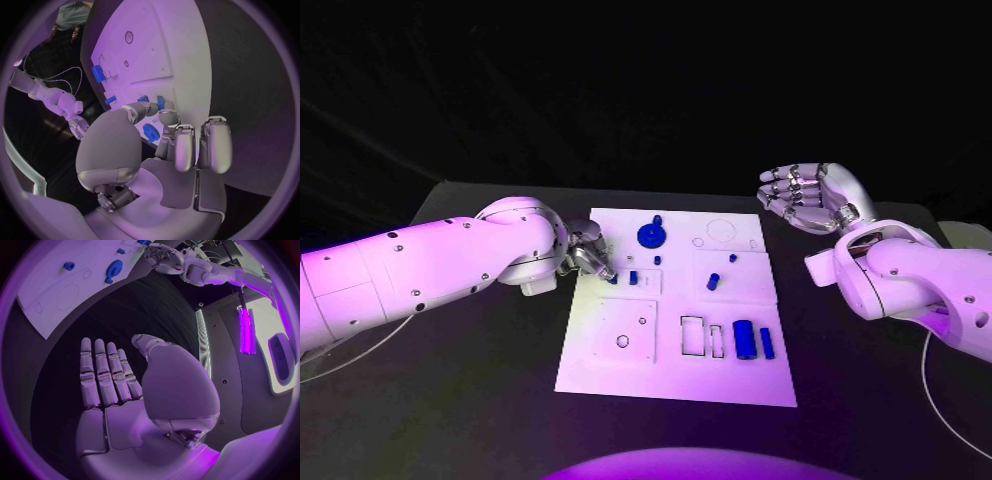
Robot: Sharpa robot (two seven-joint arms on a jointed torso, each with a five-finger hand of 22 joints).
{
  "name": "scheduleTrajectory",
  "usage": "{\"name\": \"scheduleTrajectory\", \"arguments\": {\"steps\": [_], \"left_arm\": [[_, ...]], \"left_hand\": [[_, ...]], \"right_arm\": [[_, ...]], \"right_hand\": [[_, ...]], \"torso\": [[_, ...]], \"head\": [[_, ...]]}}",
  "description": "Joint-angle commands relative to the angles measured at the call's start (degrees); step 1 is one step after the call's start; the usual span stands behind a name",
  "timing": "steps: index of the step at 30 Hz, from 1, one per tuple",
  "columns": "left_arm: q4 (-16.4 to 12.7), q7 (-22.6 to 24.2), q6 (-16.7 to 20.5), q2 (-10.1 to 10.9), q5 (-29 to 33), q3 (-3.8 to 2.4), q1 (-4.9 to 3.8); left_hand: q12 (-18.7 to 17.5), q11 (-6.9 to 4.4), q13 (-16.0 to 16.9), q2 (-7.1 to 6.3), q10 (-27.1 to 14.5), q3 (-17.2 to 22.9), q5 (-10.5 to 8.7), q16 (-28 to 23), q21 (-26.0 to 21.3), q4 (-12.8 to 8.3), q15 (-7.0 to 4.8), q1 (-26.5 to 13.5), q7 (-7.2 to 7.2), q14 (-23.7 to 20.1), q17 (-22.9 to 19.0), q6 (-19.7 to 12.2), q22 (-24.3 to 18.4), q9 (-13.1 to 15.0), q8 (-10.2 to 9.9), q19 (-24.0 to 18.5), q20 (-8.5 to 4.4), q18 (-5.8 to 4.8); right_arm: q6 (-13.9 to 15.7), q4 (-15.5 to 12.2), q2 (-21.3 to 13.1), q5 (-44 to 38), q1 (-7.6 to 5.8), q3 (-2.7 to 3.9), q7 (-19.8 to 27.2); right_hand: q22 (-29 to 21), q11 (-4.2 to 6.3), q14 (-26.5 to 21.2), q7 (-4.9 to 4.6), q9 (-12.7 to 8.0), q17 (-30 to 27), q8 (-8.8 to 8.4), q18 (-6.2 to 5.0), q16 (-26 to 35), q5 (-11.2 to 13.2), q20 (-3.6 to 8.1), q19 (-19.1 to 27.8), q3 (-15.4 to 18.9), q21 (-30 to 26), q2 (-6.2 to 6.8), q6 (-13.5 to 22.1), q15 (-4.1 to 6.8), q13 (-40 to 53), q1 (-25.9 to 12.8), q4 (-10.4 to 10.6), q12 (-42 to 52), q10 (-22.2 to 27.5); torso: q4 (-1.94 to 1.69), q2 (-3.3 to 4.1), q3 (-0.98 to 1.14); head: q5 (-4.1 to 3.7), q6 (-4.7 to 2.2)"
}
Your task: Assemble the parts on the task board
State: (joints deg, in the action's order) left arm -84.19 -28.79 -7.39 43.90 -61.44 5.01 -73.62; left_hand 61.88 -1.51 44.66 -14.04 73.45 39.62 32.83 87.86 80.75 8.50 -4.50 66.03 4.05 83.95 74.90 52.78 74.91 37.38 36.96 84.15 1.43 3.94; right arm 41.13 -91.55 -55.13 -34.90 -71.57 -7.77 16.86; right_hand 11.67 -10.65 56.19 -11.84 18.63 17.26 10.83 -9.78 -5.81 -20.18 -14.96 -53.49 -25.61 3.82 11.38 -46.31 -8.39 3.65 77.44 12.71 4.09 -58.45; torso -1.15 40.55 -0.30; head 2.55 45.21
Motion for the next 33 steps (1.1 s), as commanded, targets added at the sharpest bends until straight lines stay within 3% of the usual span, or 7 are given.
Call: {"name": "scheduleTrajectory", "arguments": {"steps": [1,12,23,33], "left_arm": [[-0.10,-0.22,-1.43,-0.12,0.01,0.06,0.08],[0.14,0.04,-1.65,-0.32,1.82,-0.15,0.06],[1.30,-0.29,-5.12,-1.51,2.64,-0.26,-0.10],[3.42,-1.15,-8.87,-3.37,3.60,-0.01,-0.36]], "left_hand": [[0.14,0.13,0.06,0.26,0.37,9.69,0.43,0.21,0.31,-10.20,-0.47,0.53,-0.77,5.01,10.96,1.03,3.35,0.08,0.41,1.61,-0.44,-1.00],[0.20,0.11,0.16,0.17,0.44,9.61,0.52,0.27,0.37,-10.25,-0.47,0.53,-0.79,5.04,11.08,1.10,3.42,0.11,0.42,1.63,-0.47,-1.01],[0.26,0.09,0.26,0.13,0.50,9.58,0.56,0.33,0.40,-10.29,-0.47,0.55,-0.81,5.07,11.20,1.15,3.46,0.13,0.44,1.64,-0.48,-1.02],[0.54,0.11,0.74,0.31,0.81,9.40,0.61,0.25,0.13,-10.08,-0.46,0.38,-0.80,5.03,11.03,1.24,3.12,0.20,0.42,1.50,-0.53,-0.94]], "right_arm": [[0.13,0.00,0.03,-0.06,-0.02,-0.01,0.52],[0.29,0.03,0.09,-0.05,-0.02,-0.01,0.42],[0.30,-0.03,0.11,-0.05,-0.02,-0.01,0.35],[0.31,-0.10,0.16,-0.06,-0.03,-0.01,0.31]], "right_hand": [[-0.08,-0.33,-0.13,-2.32,-0.05,-0.05,-0.30,-0.72,0.19,-0.28,-0.09,0.40,0.15,-0.24,-0.22,-0.33,-0.45,-0.05,-0.27,-0.10,-0.21,-0.01],[-0.25,-0.40,-0.14,-2.42,-0.08,-0.16,-0.35,-0.72,0.27,-0.27,-0.13,0.45,0.23,-0.24,-0.23,-0.36,-0.49,-0.05,-0.35,-0.07,-0.26,0.01],[-0.39,-0.46,-0.14,-2.52,-0.10,-0.25,-0.39,-0.72,0.34,-0.27,-0.16,0.48,0.31,-0.24,-0.23,-0.39,-0.52,-0.05,-0.42,-0.05,-0.30,0.03],[-0.47,-0.49,-0.14,-2.57,-0.12,-0.30,-0.42,-0.72,0.37,-0.28,-0.17,0.50,0.35,-0.24,-0.23,-0.40,-0.54,-0.05,-0.45,-0.05,-0.32,0.04]], "torso": [[0.03,-0.02,0.00],[0.07,0.04,-0.02],[-0.08,-0.03,0.03],[0.02,-0.05,-0.01]], "head": [[0.08,0.03],[0.09,-0.03],[-0.05,0.26],[0.08,0.36]]}}
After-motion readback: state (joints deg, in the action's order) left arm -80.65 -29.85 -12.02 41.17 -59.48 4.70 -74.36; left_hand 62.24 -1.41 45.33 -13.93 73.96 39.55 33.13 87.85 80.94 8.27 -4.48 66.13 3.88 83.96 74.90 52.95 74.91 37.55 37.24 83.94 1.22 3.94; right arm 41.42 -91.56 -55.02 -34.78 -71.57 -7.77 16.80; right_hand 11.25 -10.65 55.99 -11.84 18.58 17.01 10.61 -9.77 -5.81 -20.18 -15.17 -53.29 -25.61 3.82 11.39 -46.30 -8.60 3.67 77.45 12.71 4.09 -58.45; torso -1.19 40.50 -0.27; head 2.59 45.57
